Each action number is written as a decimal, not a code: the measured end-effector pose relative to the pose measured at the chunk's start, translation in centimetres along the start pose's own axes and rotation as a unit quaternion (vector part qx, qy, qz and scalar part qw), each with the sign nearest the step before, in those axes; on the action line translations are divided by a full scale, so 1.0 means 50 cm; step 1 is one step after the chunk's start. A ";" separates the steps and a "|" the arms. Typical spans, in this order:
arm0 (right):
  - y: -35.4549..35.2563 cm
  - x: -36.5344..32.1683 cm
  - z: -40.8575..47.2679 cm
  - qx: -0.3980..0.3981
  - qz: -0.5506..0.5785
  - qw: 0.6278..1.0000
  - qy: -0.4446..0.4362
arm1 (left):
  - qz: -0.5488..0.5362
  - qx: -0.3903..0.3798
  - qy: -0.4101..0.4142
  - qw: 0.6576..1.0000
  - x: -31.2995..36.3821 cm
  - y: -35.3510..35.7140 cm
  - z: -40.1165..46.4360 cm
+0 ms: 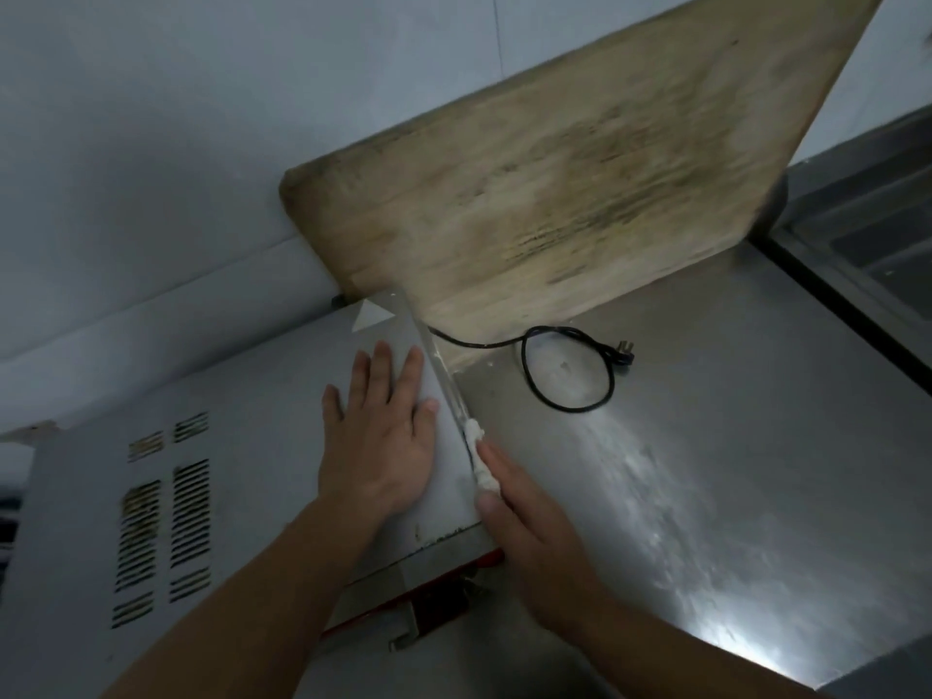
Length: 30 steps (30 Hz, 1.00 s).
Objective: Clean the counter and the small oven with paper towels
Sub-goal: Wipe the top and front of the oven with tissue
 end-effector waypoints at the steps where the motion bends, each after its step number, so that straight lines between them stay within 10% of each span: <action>1: 0.002 0.002 0.033 -0.009 0.007 1.000 0.007 | 0.000 0.000 -0.001 1.000 0.000 0.000 0.001; 14: 0.055 -0.076 0.417 -0.057 0.094 0.992 0.065 | -0.016 0.006 -0.004 1.000 -0.001 -0.003 -0.001; 25: -0.013 0.003 0.102 -0.077 0.019 0.997 -0.013 | -0.021 0.000 -0.006 1.000 0.002 -0.004 -0.001; 30: -0.063 0.188 0.019 -0.092 0.021 0.991 0.098 | -0.021 -0.001 -0.001 1.000 -0.002 -0.003 -0.003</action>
Point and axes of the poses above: each hand's wrist, its own z-axis towards the middle knuckle, its own y-axis out of the palm, x = y × z, the point moved 3 cm from there along z, towards the middle knuckle, and after that the axes turned 10 degrees about z, right-handed, at the moved point
